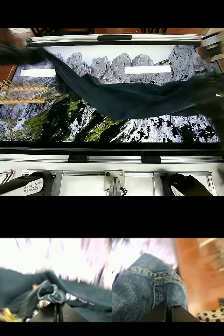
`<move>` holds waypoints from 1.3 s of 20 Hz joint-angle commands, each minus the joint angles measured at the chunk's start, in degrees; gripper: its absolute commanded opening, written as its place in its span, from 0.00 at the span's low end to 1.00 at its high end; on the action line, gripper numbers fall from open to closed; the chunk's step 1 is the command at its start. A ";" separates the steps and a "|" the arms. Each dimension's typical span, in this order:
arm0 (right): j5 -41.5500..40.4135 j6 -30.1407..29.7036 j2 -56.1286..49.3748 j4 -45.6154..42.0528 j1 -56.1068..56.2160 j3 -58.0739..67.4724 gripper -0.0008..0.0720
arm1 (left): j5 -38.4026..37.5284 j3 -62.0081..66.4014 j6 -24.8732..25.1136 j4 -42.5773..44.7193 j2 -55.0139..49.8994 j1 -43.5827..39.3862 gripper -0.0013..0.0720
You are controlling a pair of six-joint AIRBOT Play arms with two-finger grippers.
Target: Fold the shirts.
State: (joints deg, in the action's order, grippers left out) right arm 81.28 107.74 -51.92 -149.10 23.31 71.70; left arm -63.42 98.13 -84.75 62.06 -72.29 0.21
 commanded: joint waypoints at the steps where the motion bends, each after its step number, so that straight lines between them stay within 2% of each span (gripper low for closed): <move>1: -0.37 -0.48 14.25 1.84 0.00 3.87 0.13 | -5.07 9.90 -0.57 1.88 14.40 7.39 0.11; 3: -0.20 -0.48 21.53 12.70 0.00 4.52 0.13 | -11.13 10.84 -2.67 5.99 20.39 11.82 0.11; 6: 5.38 -0.46 26.32 34.32 0.00 4.48 0.13 | -27.15 9.62 -3.32 14.69 24.74 16.28 0.11; 8: 8.94 -0.57 25.68 41.27 0.00 3.52 0.13 | -32.54 7.72 -1.81 17.05 25.33 16.72 0.11; 13: 5.81 -0.50 21.97 33.35 0.00 1.97 0.13 | -32.17 1.14 -1.42 16.96 25.27 16.55 0.11; 16: 4.98 -0.81 17.09 30.03 0.00 1.97 0.13 | -30.36 -5.51 -1.42 13.97 25.24 16.55 0.11; 18: 3.72 -2.08 12.59 29.53 -0.04 1.97 0.13 | -26.36 -11.23 -1.42 10.67 25.11 16.55 0.11; 21: -3.15 -1.88 5.14 22.45 -0.04 1.99 0.13 | -18.91 -16.37 -1.42 5.99 22.56 16.55 0.11; 24: -11.54 1.53 -1.77 15.74 -0.07 2.03 0.13 | -9.46 -16.44 -1.42 -1.25 17.77 16.55 0.11; 26: -15.34 3.85 -6.14 14.58 -0.55 2.03 0.13 | -4.33 -16.44 -1.42 -6.45 13.97 16.55 0.12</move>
State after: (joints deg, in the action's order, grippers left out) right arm 73.06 108.49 -52.05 -129.80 23.18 73.69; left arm -76.53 82.67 -86.17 63.51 -54.24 16.75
